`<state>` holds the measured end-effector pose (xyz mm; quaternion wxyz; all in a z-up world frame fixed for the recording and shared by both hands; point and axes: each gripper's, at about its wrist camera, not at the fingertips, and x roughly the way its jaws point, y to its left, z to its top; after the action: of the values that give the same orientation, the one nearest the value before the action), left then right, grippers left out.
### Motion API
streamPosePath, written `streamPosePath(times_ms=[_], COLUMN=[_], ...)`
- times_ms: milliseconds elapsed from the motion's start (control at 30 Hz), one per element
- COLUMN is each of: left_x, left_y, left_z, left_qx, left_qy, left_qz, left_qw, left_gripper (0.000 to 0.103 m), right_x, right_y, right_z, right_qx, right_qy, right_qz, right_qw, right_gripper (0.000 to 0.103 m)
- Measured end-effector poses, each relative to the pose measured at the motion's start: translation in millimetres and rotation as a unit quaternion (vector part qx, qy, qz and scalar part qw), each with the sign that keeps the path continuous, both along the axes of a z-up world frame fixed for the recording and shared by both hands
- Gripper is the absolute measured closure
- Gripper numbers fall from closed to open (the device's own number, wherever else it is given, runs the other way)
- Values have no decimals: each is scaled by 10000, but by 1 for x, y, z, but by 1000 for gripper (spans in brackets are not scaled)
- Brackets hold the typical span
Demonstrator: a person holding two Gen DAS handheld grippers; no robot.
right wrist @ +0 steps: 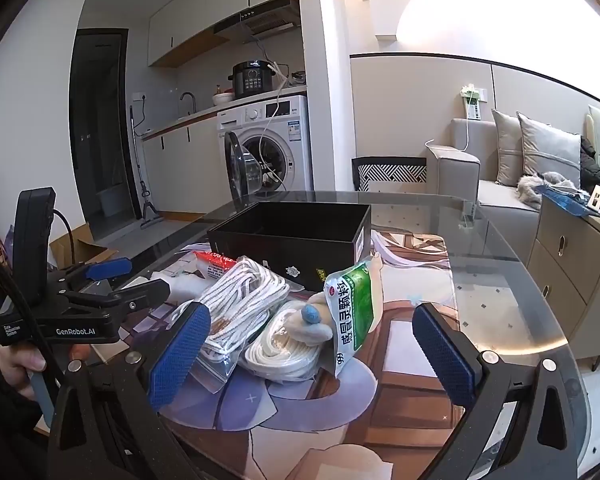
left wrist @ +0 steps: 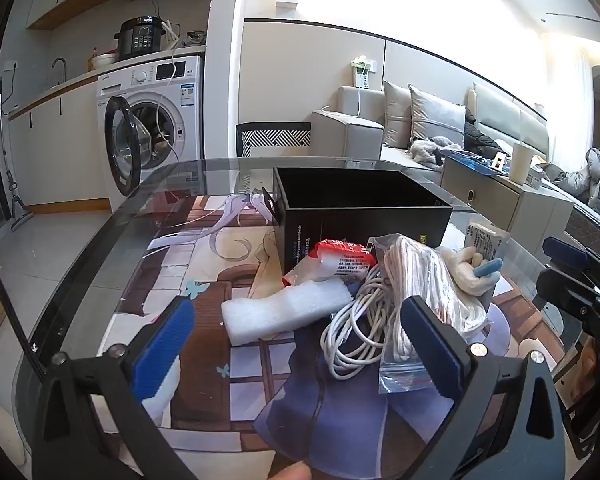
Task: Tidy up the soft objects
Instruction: 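Move the right tool toward the white printed pouch beside the plush toy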
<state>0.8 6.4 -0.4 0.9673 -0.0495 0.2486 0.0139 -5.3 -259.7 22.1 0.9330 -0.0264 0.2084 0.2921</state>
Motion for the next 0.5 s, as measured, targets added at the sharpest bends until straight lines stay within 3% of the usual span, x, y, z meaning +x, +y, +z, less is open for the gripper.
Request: streamPosePath(times_ms=[500], left_x=[0], left_y=[1], left_z=[0], left_qx=[-7], left_qy=[-12], left_qz=[5], left_qw=[10000], left_gripper=[0], right_x=[0], right_y=[-3], right_z=[2], right_qx=[28], right_qy=[0], right_qz=[18], right_qw=[10000], right_gripper=[0])
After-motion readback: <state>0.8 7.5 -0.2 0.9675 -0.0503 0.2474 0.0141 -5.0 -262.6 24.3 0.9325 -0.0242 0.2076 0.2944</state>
